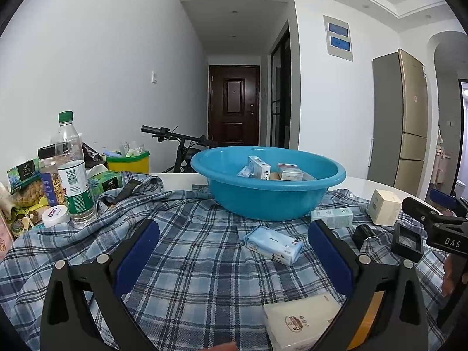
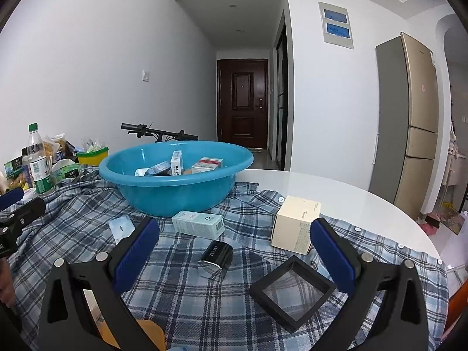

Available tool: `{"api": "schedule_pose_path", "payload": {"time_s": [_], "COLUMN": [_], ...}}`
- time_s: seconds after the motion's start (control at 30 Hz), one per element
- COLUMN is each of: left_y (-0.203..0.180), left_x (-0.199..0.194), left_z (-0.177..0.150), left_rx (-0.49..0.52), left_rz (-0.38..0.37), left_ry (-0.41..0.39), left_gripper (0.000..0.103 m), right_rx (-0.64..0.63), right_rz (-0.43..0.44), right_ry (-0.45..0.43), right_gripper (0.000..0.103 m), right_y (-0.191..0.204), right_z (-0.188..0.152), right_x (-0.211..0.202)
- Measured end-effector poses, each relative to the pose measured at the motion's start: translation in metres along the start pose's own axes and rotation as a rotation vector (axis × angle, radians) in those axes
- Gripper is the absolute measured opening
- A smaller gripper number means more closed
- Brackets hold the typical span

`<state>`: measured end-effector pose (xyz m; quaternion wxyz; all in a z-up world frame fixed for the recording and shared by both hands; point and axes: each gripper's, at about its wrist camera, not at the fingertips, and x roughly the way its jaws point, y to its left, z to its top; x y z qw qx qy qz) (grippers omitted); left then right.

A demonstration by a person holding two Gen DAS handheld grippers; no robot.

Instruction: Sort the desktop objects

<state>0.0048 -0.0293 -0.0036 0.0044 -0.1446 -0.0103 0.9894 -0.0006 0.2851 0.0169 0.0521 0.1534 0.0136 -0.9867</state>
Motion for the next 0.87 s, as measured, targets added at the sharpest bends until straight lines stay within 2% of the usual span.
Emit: {"api": "schedule_pose_path", "payload": {"time_s": [0.87], "left_y": [-0.0002], "left_x": [-0.0002], "left_z": [-0.0002], "left_rx": [-0.003], "left_rz": [0.010], "left_ry": [-0.001], "left_gripper": [0.103], "right_rx": [0.001], "right_rz": [0.001], "right_ry": [0.000], "right_gripper": [0.103], "right_y": [-0.0007], "right_z": [0.0003], "right_x": [0.0003]}}
